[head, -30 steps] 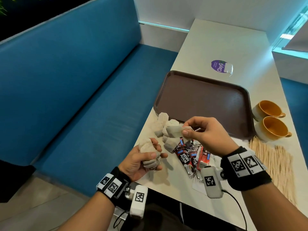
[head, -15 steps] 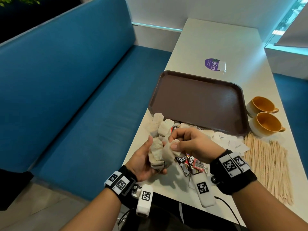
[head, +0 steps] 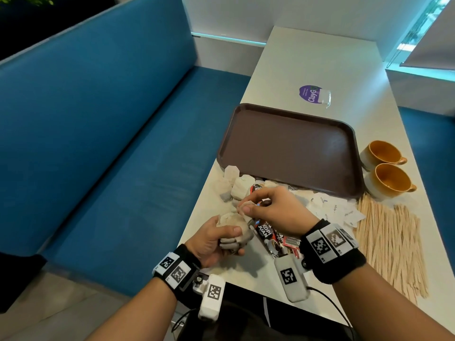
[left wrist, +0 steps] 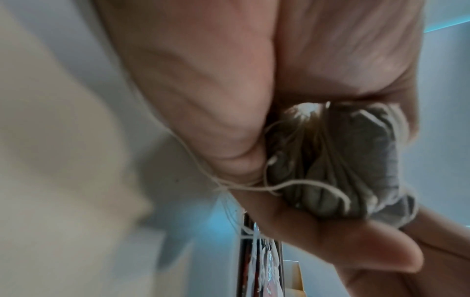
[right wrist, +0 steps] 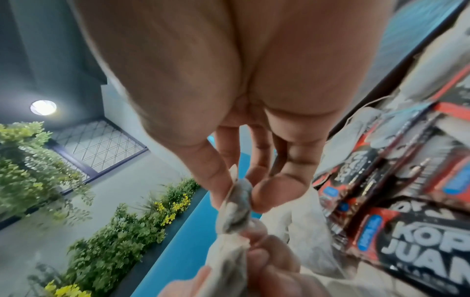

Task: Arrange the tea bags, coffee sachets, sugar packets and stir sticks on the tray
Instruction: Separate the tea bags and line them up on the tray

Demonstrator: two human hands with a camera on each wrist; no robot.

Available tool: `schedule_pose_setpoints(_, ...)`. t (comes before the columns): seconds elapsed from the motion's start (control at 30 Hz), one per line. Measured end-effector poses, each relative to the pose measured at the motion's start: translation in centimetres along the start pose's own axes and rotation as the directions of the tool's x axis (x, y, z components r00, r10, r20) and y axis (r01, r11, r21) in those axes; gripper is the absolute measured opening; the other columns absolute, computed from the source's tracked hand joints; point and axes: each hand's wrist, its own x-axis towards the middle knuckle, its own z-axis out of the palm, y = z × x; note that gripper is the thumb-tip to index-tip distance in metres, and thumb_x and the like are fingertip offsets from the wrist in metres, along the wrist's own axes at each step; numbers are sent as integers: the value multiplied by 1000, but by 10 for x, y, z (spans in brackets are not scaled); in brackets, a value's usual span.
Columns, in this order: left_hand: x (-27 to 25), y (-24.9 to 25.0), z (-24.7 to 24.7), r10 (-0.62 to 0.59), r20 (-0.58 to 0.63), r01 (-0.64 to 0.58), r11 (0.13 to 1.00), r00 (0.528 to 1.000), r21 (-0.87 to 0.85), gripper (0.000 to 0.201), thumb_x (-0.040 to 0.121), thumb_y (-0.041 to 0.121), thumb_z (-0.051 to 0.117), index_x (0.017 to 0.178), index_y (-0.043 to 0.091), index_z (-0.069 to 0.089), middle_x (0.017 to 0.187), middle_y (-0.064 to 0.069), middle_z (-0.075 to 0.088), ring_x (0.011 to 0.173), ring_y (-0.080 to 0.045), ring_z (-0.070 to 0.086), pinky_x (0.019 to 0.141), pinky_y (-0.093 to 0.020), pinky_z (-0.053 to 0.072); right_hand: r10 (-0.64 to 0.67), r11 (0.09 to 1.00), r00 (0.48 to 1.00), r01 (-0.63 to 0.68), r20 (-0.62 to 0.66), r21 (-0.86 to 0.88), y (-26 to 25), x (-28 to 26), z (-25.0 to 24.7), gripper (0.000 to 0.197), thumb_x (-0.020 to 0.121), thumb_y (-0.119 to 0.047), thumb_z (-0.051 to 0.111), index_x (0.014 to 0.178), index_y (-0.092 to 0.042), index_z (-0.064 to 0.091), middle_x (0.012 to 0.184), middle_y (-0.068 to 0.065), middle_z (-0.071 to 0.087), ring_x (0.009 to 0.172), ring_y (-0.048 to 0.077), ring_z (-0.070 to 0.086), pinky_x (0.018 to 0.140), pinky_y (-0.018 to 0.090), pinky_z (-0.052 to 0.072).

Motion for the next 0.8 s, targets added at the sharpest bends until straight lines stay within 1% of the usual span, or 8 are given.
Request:
schedule_pose_setpoints(0.07, 1, -1, -2, 16, -5, -17, 999, 1000, -33, 45, 63, 16, 88, 104, 10, 70, 98, -25, 63, 79, -31, 59, 56, -33, 56, 11, 998, 999, -7, -50, 63, 2, -3, -3, 7, 90, -24, 76, 92, -28, 81, 91, 2, 79, 81, 31, 74, 83, 47, 61)
schedule_pose_setpoints(0.2, -1, -1, -3, 60, 33, -55, 991, 998, -119, 32, 73, 6, 69, 104, 13, 64, 104, -18, 66, 97, -33, 64, 56, -33, 56, -1, 996, 993, 11, -120, 86, 4, -15, -15, 10, 91, -18, 76, 97, -24, 81, 91, -6, 78, 86, 11, 73, 80, 22, 57)
schedule_pose_setpoints(0.3, 0, -1, -2, 74, 48, -67, 989, 996, -135, 35, 72, 5, 76, 103, 12, 64, 97, -12, 64, 96, -31, 63, 54, -34, 56, -27, 999, 980, 31, -195, 15, 8, -18, -21, 12, 89, -23, 78, 95, -33, 81, 103, -12, 71, 92, 3, 66, 79, 12, 48)
schedule_pose_setpoints(0.4, 1, 0, -1, 63, 14, -61, 988, 998, -141, 46, 68, 20, 90, 105, 14, 63, 94, -11, 61, 89, -30, 59, 54, -34, 55, -38, 997, 972, 21, -232, -72, 10, -19, -24, 13, 90, -28, 77, 95, -40, 80, 101, -11, 62, 92, 4, 60, 76, 12, 41)
schedule_pose_setpoints(0.53, 2, -2, -4, 35, -34, -39, 993, 999, -113, 50, 68, 37, 93, 107, 18, 66, 91, -9, 59, 87, -27, 54, 56, -34, 54, -61, 995, 990, 71, -123, 75, 3, -23, -21, 26, 90, -17, 77, 113, -28, 77, 79, -16, 68, 76, 5, 64, 75, 15, 49)
schedule_pose_setpoints(0.67, 3, -5, -3, 57, -5, -58, 998, 998, -40, 61, 68, 48, 91, 116, 18, 70, 84, -8, 52, 71, -15, 44, 57, -32, 53, -50, 900, 998, 24, 49, 434, -2, -23, -11, 44, 85, 7, 75, 125, -10, 68, 87, 14, 56, 79, 27, 62, 77, 39, 64)
schedule_pose_setpoints(0.73, 2, -6, -1, 66, 27, -66, 998, 997, 9, 67, 65, 49, 91, 116, 11, 70, 78, -13, 60, 60, -17, 52, 56, -32, 53, -16, 898, 996, -26, 90, 440, -4, -20, -6, 40, 86, 9, 73, 121, -8, 69, 90, 18, 56, 74, 28, 66, 67, 36, 63)
schedule_pose_setpoints(0.8, 1, -5, -1, 40, 25, -42, 997, 999, 64, 68, 65, 45, 93, 110, 1, 67, 87, -20, 59, 64, -23, 53, 59, -34, 54, 29, 925, 998, -49, 60, 377, -4, -18, -4, 34, 86, 9, 73, 115, -9, 70, 89, 18, 56, 64, 22, 67, 59, 29, 59)
